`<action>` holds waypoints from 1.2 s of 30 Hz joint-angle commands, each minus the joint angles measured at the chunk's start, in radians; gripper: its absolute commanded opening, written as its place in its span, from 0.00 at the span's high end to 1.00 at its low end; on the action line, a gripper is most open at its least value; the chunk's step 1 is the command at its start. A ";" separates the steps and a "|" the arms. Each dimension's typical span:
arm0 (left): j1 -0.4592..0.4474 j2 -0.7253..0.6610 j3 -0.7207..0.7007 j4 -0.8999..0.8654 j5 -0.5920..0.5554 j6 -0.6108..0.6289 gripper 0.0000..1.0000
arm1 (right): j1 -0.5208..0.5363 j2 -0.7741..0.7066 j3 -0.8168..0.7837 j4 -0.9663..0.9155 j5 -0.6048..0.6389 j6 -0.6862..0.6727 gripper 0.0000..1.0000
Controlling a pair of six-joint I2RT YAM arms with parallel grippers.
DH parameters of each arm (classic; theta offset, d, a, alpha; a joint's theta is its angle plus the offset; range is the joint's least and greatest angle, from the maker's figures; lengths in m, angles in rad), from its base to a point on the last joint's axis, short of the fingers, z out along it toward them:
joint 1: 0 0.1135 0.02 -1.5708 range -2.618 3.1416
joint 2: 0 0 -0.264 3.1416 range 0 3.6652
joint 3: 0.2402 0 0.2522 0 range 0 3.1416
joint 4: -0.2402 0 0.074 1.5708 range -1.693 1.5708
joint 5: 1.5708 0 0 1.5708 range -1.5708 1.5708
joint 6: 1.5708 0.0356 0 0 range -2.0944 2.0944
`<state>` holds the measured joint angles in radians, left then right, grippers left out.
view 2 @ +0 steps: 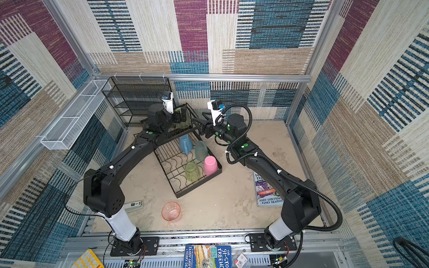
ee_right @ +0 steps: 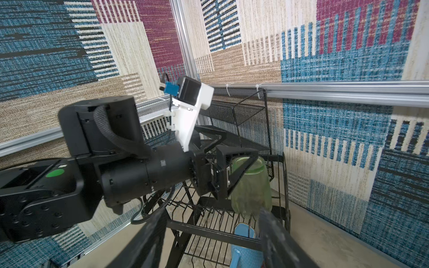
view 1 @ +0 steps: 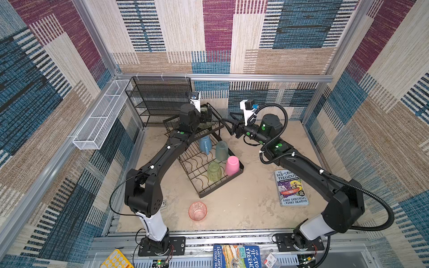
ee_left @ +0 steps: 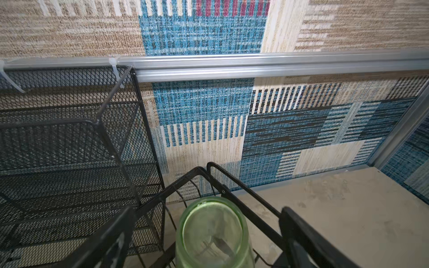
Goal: Load cups into a dish rack
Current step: Place the cup upside down at the dish rack.
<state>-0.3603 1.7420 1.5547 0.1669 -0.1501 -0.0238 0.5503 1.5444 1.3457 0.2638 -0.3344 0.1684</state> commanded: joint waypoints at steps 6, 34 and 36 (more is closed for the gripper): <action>0.001 -0.154 -0.065 -0.139 0.003 -0.106 0.04 | 0.003 -0.010 -0.008 -0.080 0.073 0.002 0.36; -0.055 -0.809 -0.264 -1.216 0.034 -0.436 0.22 | 0.121 -0.211 -0.223 -0.320 0.255 0.028 0.38; -0.057 -0.825 -0.292 -1.268 0.067 -0.476 0.24 | 0.127 -0.211 -0.222 -0.338 0.261 0.032 0.39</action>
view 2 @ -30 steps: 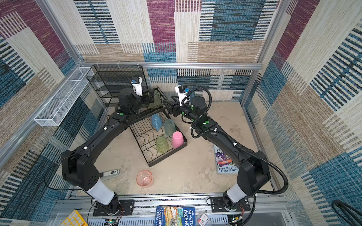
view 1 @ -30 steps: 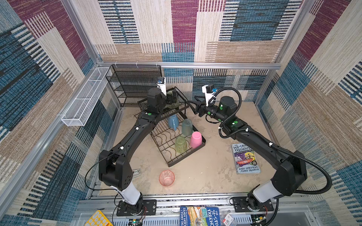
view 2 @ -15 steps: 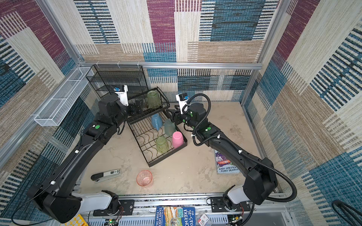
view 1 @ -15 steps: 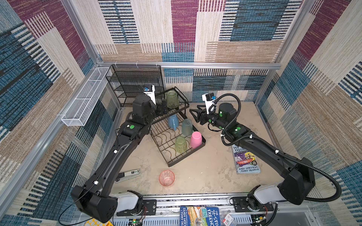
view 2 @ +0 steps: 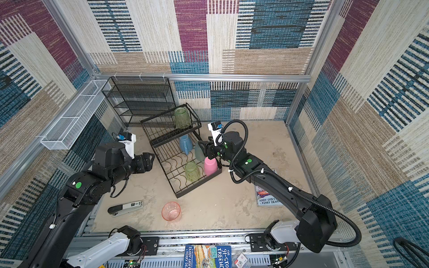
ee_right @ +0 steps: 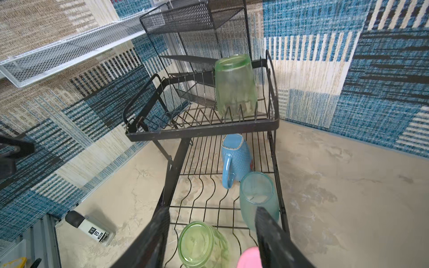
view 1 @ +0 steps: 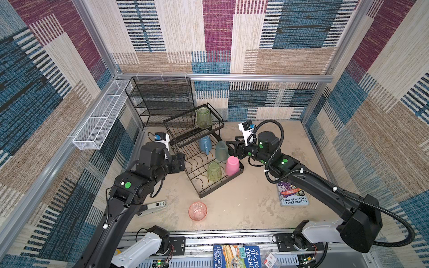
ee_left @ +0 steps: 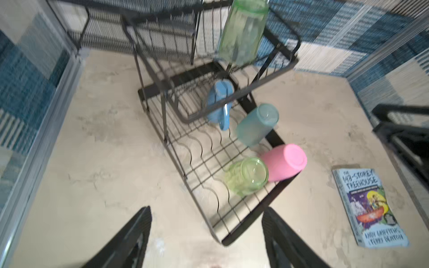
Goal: Load cups into a dish rack
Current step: Pick up the cup from the bottom-center of the table.
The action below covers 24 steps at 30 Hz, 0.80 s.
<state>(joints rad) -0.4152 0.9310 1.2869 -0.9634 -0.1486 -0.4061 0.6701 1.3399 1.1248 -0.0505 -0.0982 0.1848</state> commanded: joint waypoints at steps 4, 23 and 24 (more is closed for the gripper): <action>-0.005 -0.029 -0.063 -0.235 0.141 -0.147 0.27 | 0.013 -0.010 -0.016 -0.034 0.033 0.027 0.39; -0.243 0.004 -0.320 -0.290 0.184 -0.354 0.39 | 0.013 0.019 -0.060 -0.015 0.045 0.027 0.38; -0.252 0.009 -0.330 -0.287 0.179 -0.358 0.39 | 0.014 0.021 -0.061 -0.012 0.044 0.027 0.38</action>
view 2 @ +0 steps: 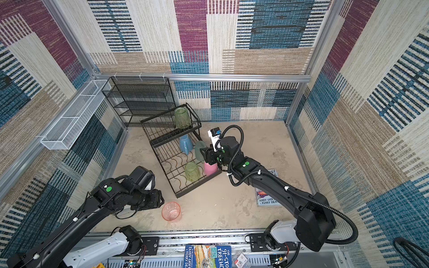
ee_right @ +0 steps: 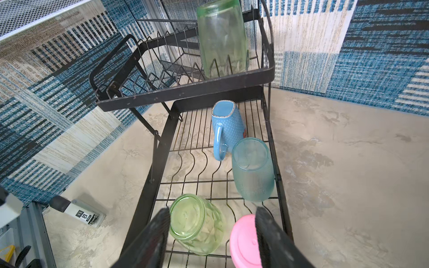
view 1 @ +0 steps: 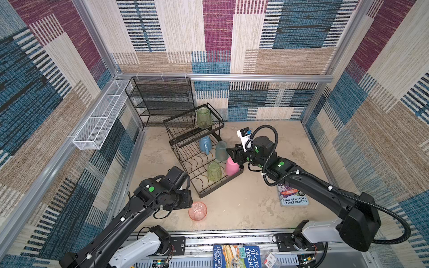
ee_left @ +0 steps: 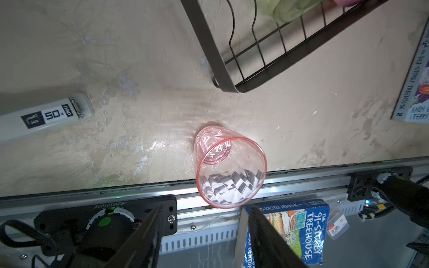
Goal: Load cups into a dish rack
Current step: Pick up the cup from the bottom-center of the table.
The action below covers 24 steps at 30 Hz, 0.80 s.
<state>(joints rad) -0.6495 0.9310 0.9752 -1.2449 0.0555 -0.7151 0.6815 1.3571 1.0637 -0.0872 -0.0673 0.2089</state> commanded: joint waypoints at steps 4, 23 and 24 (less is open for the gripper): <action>-0.045 0.019 -0.058 0.021 -0.017 -0.062 0.43 | 0.001 0.011 0.001 0.029 0.010 0.000 0.38; -0.144 0.079 -0.208 0.175 -0.017 -0.143 0.57 | 0.002 0.007 -0.002 0.027 0.029 -0.004 0.38; -0.144 0.082 -0.210 0.175 -0.024 -0.146 0.58 | 0.001 0.005 -0.002 0.027 0.029 -0.003 0.38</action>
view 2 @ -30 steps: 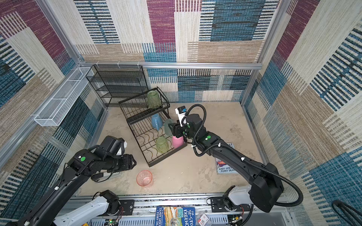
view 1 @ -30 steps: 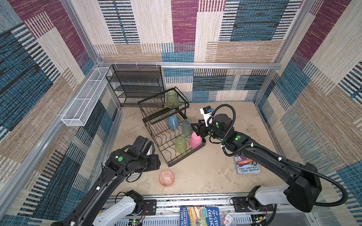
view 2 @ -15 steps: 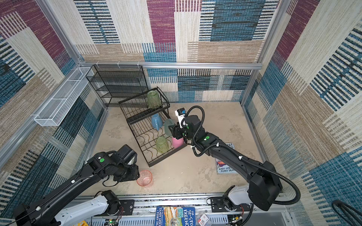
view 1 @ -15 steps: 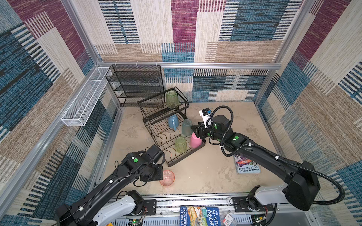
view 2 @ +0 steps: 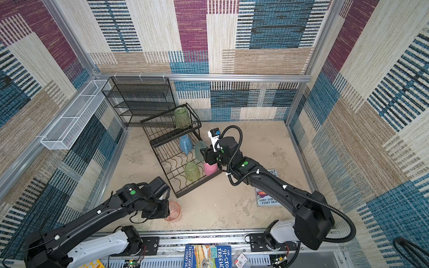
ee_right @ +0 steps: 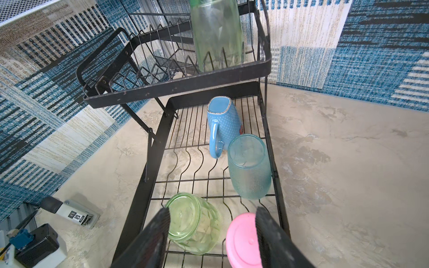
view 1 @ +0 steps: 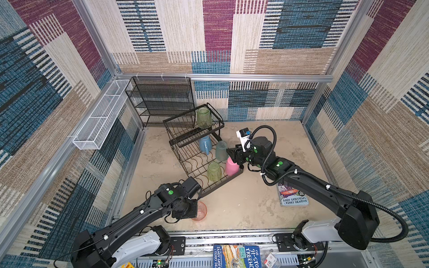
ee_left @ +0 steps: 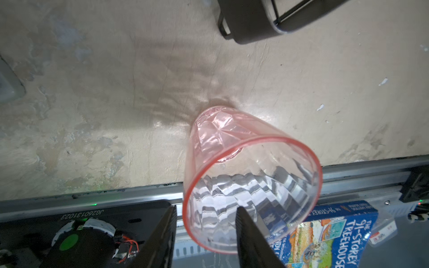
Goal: Load cups into a dish rack
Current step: Pick up the cup from the bottom-center of the table.
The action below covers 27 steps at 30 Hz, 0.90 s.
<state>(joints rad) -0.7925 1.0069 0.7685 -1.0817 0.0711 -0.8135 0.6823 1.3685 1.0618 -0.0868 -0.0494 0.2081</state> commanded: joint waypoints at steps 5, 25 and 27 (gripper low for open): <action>-0.005 0.024 -0.012 0.012 -0.069 -0.068 0.66 | 0.000 -0.011 0.000 0.026 0.014 -0.004 0.38; -0.010 0.055 -0.001 0.012 -0.153 -0.078 0.93 | 0.000 -0.032 -0.015 0.040 0.023 -0.007 0.38; -0.009 0.043 0.007 0.004 -0.148 -0.081 0.94 | 0.000 -0.032 -0.014 0.041 0.023 -0.006 0.38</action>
<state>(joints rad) -0.8013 1.0622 0.7624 -1.0710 -0.0715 -0.8902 0.6815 1.3434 1.0508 -0.0757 -0.0414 0.2081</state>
